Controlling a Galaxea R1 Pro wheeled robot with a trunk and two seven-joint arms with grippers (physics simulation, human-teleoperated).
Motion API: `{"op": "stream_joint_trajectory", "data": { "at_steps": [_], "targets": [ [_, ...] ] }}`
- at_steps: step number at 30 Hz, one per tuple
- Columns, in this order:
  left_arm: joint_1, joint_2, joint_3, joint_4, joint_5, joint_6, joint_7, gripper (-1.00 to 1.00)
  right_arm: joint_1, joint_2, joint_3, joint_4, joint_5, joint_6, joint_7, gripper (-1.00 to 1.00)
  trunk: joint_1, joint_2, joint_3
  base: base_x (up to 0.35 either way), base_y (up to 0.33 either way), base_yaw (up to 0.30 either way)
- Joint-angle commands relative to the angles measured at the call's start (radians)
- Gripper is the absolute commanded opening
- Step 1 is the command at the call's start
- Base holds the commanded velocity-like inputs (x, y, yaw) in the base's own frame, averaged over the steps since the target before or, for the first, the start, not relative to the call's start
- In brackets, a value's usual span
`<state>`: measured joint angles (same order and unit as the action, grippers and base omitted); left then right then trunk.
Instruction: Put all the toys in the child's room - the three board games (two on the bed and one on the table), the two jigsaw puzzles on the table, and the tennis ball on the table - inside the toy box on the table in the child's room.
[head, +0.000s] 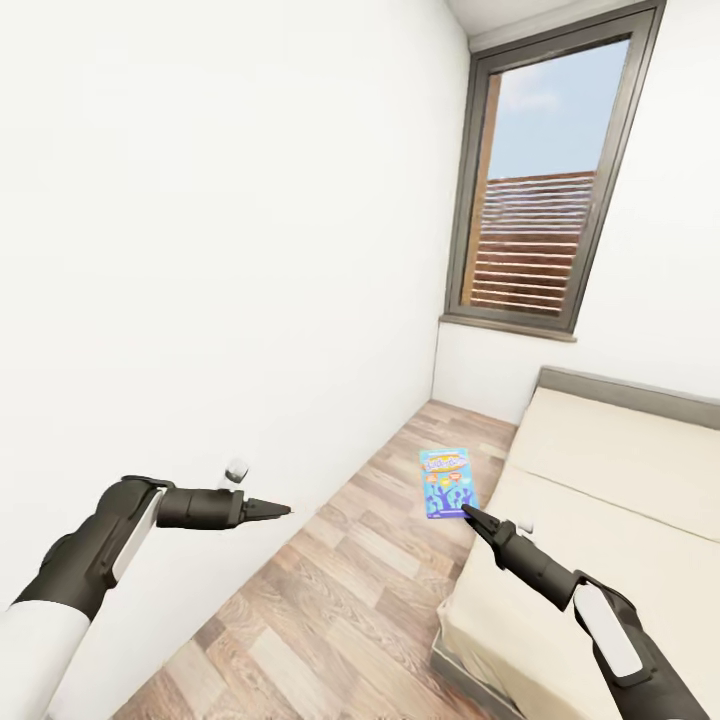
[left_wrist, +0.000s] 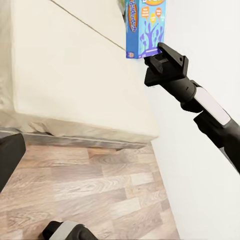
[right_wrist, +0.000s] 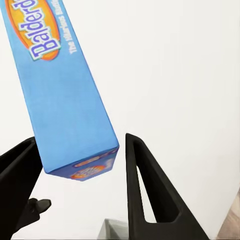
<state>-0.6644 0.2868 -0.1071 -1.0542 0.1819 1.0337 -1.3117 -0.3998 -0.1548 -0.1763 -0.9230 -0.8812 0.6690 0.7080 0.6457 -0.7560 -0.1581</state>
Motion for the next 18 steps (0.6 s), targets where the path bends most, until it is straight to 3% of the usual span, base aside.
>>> {"op": "stream_joint_trajectory", "data": {
  "at_steps": [1,7,18],
  "targets": [
    [-0.001,0.000,-0.002,0.000,0.003,0.008,-0.001,1.00,-0.001,0.000,-0.002,0.000,-0.007,0.007,0.001,-1.00,-0.004,0.006,0.002,-0.132,-0.090,0.292],
    [-0.001,0.000,-0.002,0.000,0.004,0.008,-0.002,1.00,0.000,0.000,-0.002,0.000,-0.006,0.006,0.001,-1.00,-0.027,0.048,0.020,-0.036,-0.025,0.292],
    [-0.001,0.001,0.003,0.000,0.009,0.005,-0.004,1.00,-0.001,-0.003,-0.002,0.000,-0.006,0.007,0.001,-1.00,-0.027,0.048,0.020,-0.002,-0.027,0.292]
  ]
}}
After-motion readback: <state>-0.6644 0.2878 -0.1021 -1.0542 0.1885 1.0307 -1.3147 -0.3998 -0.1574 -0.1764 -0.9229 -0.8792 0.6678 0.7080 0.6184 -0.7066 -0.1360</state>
